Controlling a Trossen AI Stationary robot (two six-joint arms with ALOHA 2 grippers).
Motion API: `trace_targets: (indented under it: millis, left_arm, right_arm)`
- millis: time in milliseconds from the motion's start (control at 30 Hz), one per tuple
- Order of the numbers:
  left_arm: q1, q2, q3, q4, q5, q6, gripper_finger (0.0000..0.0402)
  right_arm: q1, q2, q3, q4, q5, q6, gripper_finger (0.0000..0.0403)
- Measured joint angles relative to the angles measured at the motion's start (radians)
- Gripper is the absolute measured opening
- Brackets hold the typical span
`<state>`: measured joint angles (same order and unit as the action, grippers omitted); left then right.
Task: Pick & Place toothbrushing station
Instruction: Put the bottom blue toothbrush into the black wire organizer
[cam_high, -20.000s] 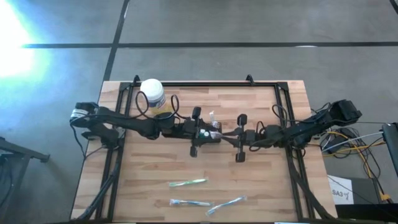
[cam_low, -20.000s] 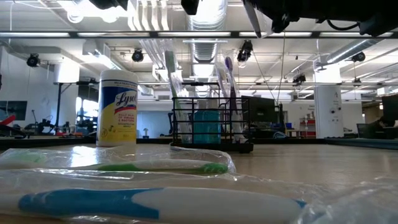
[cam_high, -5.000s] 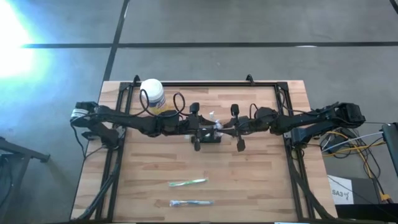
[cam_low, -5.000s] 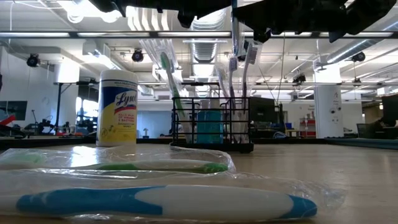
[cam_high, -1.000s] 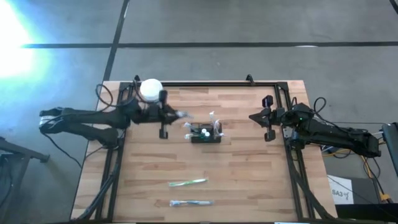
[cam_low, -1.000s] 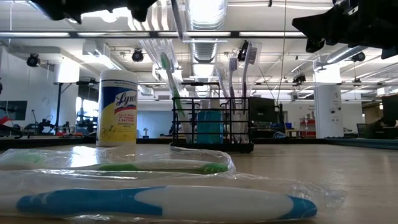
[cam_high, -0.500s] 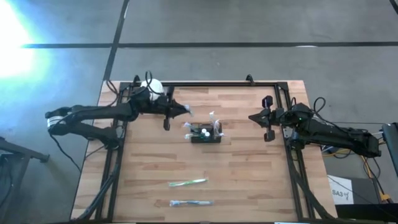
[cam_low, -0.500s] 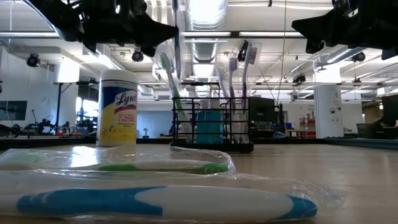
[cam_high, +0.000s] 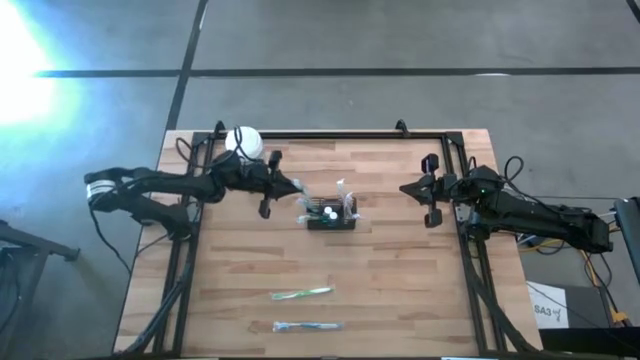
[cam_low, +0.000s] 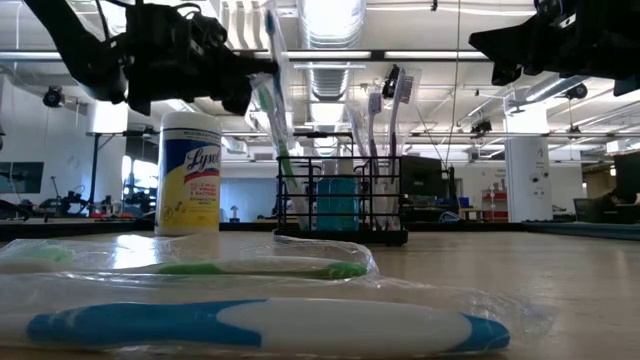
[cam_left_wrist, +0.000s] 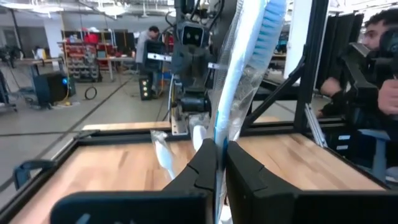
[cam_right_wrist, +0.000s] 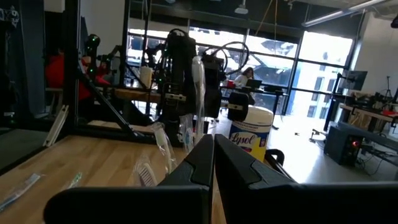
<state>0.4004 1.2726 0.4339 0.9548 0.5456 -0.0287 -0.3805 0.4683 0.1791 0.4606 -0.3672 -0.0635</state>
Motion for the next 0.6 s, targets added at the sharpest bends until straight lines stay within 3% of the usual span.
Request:
trace_targets:
  millis: [600]
  left_arm:
    - [0.0, 0.215, 0.02, 0.139, 0.0, 0.001, 0.0014]
  right_arm:
    - [0.0, 0.0, 0.0, 0.001, 0.001, 0.0, 0.0008]
